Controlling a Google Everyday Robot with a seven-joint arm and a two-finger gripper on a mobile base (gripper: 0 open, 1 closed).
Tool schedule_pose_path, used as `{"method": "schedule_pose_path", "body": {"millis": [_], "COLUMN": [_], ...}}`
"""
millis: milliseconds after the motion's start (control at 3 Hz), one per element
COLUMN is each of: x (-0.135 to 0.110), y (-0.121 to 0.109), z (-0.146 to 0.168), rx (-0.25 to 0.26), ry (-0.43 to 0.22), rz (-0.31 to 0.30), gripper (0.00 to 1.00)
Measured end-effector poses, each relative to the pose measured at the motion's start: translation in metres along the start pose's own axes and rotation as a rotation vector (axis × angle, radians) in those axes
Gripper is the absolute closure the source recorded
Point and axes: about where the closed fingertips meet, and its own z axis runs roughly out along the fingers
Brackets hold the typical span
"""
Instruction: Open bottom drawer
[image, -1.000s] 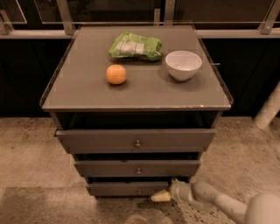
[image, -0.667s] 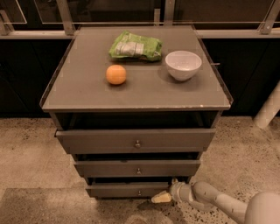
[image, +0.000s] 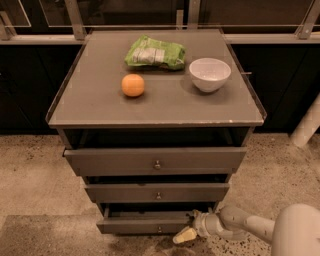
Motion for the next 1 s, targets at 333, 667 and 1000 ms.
{"method": "schedule_pose_path", "body": {"millis": [333, 667, 1000], "x": [0.018, 0.022, 0.03], "y": [0.014, 0.019, 0.024], "z": [-0.011, -0.017, -0.021], "rx": [-0.044, -0.055, -0.07], "ry": [0.03, 0.036, 0.031], "rz": [0.026, 0.033, 0.057], "gripper": [0.0, 0.0, 0.0]}}
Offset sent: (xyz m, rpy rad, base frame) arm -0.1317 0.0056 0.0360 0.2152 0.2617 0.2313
